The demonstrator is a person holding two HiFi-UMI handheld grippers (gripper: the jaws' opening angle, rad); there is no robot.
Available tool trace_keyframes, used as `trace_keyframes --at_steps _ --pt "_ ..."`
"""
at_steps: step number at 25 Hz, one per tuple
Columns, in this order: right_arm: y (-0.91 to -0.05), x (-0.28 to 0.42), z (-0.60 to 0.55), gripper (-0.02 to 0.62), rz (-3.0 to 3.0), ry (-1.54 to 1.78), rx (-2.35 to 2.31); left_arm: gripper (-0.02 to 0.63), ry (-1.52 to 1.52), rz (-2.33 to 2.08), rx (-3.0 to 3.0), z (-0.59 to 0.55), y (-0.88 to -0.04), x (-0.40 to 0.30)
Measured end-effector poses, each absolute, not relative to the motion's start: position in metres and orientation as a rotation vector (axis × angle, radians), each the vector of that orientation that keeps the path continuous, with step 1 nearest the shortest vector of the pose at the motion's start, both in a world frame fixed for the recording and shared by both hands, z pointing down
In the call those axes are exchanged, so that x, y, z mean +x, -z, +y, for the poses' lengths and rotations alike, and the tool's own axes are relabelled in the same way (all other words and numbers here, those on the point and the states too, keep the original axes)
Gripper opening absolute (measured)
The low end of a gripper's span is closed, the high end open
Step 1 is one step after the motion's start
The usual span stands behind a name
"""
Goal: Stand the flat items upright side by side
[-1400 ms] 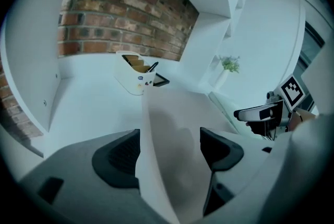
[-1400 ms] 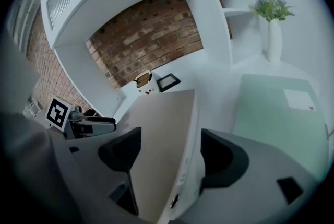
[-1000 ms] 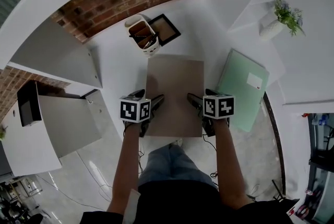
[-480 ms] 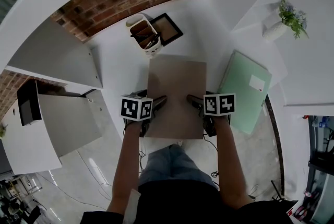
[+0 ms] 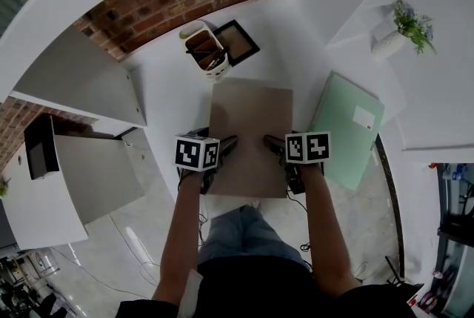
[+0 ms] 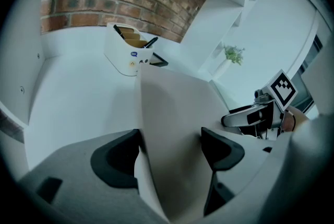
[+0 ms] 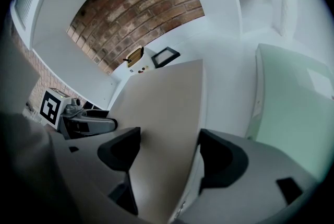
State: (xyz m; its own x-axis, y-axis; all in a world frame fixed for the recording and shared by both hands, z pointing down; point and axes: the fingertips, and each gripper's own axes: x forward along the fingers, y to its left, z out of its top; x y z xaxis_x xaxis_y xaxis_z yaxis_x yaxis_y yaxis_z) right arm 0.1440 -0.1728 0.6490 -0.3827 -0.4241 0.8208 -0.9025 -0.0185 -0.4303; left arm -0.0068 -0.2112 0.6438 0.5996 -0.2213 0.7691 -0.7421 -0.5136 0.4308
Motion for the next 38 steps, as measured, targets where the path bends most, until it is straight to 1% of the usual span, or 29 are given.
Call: trace_keyframes --at_steps 8,16,28,38 --pt "-0.625 0.139 -0.167 0.350 -1.836 -1.284 1.414 0.345 -0.835 -0.809 2.085 -0.202 -0.623 -0.012" --pt "-0.572 0.130 -0.159 0.348 -1.905 -1.088 1.481 0.345 -0.825 -0.867 2.199 -0.194 -0.576 -0.020" --pt "-0.478 0.112 -0.167 0.333 -2.091 -0.615 1.653 0.345 -0.655 -1.106 2.382 -0.194 -0.502 -0.040" --pt "-0.442 0.099 -0.166 0.333 -2.272 -0.250 1.829 0.345 -0.512 -1.303 2.590 -0.198 -0.464 -0.051"
